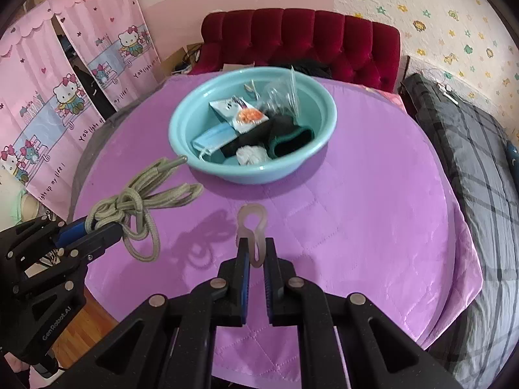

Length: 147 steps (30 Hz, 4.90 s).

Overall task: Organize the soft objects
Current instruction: 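Carry the cord and clip over the teal basin with both tools, then open both tools to drop the cord and clip into the basin, then withdraw both tools from the basin back over the table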

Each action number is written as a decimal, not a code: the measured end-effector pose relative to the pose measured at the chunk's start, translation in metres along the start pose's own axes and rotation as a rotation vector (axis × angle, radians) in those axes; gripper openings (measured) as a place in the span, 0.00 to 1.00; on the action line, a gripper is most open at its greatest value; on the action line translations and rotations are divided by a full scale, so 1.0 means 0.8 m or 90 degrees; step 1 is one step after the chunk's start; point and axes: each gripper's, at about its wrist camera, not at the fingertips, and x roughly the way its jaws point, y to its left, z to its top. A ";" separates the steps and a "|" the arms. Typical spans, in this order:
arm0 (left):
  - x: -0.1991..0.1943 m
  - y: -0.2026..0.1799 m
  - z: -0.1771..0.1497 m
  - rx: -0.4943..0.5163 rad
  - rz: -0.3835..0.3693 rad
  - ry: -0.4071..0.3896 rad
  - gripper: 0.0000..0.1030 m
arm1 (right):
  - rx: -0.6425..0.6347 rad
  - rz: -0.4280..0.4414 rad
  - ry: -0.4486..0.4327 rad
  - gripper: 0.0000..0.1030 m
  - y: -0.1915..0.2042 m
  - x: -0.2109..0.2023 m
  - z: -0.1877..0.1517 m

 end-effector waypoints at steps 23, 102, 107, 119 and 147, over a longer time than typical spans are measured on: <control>0.015 0.039 0.089 -0.007 -0.007 -0.029 0.15 | -0.019 0.012 -0.045 0.06 0.015 -0.023 0.105; 0.199 0.067 0.175 0.008 0.065 0.071 1.00 | 0.082 -0.056 -0.033 1.00 -0.056 0.119 0.244; 0.177 0.066 0.171 -0.013 0.068 0.065 1.00 | 0.073 -0.059 -0.040 1.00 -0.050 0.097 0.234; 0.106 0.054 0.145 -0.012 0.089 0.029 1.00 | 0.049 -0.056 -0.061 1.00 -0.027 0.038 0.199; -0.002 0.017 0.061 -0.044 0.057 -0.008 1.00 | -0.004 -0.040 -0.082 1.00 0.020 -0.047 0.072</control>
